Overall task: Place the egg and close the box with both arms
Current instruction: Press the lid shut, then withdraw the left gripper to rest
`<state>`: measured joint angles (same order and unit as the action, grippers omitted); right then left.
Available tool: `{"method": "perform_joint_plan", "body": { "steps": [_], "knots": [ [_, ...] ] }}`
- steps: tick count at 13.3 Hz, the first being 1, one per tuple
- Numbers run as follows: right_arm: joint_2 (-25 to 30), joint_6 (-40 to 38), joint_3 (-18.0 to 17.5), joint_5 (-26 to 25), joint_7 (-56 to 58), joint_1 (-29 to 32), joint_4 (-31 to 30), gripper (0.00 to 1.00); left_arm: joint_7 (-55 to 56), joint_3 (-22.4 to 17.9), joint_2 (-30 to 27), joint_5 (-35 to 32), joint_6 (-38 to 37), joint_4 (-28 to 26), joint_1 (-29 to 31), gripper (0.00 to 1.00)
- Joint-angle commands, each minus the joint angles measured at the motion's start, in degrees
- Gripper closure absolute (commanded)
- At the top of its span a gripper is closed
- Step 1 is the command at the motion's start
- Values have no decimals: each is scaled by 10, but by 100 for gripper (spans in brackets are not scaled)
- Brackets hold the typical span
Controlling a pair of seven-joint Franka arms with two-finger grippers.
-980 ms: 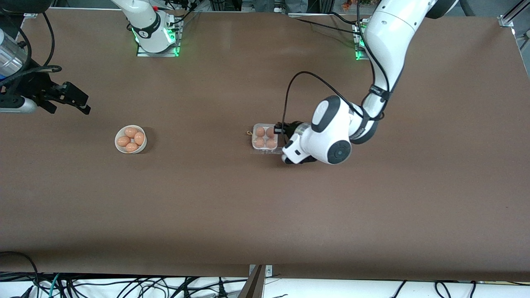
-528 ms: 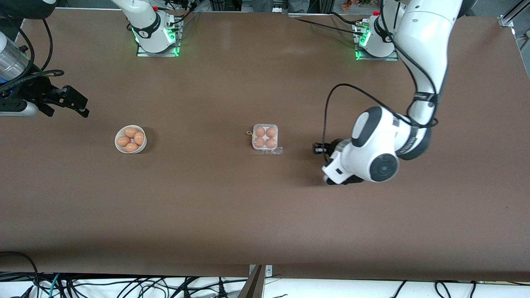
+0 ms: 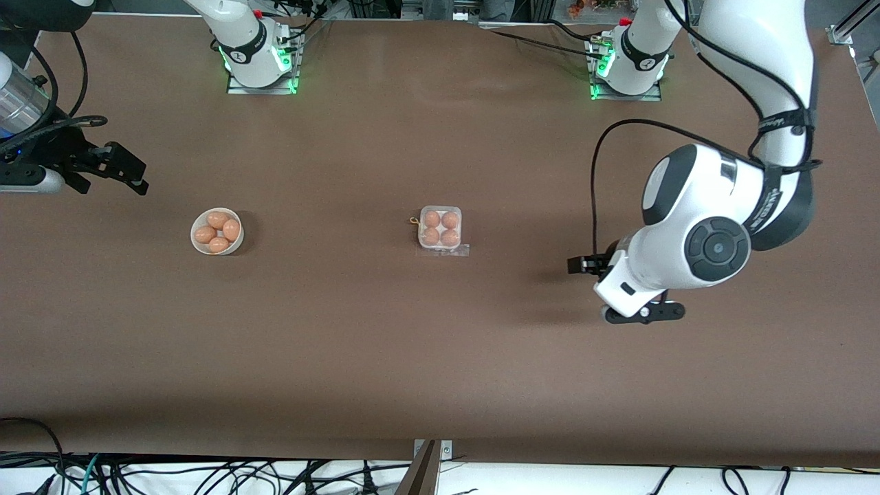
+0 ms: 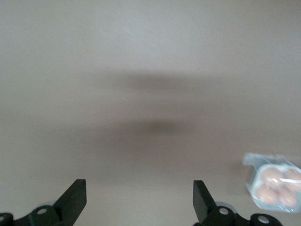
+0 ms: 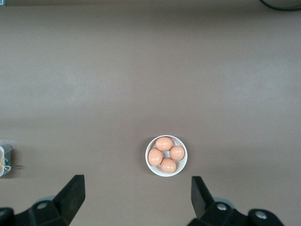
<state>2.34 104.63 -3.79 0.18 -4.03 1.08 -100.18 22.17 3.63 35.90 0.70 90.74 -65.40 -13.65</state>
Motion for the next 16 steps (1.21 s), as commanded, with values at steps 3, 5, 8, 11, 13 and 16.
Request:
{"method": "perform_joint_plan", "body": {
  "steps": [3, 5, 8, 11, 13, 16],
  "knots": [
    [1, -4, -2, -8, 5, -1, 5, 0, -78, -5, -71, -58, -8, -16, 65, 0],
    [2, -4, -2, -8, 5, -1, 5, 0, -132, -5, -113, -60, -8, -43, 103, 0],
    [2, -5, -3, -8, 4, -1, 5, 0, -177, -5, -174, -61, -7, -88, 146, 0],
    [2, -6, -4, -8, 4, -1, 5, 0, -180, -4, -231, -60, -9, -133, 165, 0],
    [2, -6, -4, -8, 4, -1, 5, 0, -180, -4, -268, -60, -9, -176, 180, 0],
    [2, -6, -4, -8, 5, -1, 5, 0, -178, -4, -301, -57, -8, -230, 189, 0]
  ]
}}
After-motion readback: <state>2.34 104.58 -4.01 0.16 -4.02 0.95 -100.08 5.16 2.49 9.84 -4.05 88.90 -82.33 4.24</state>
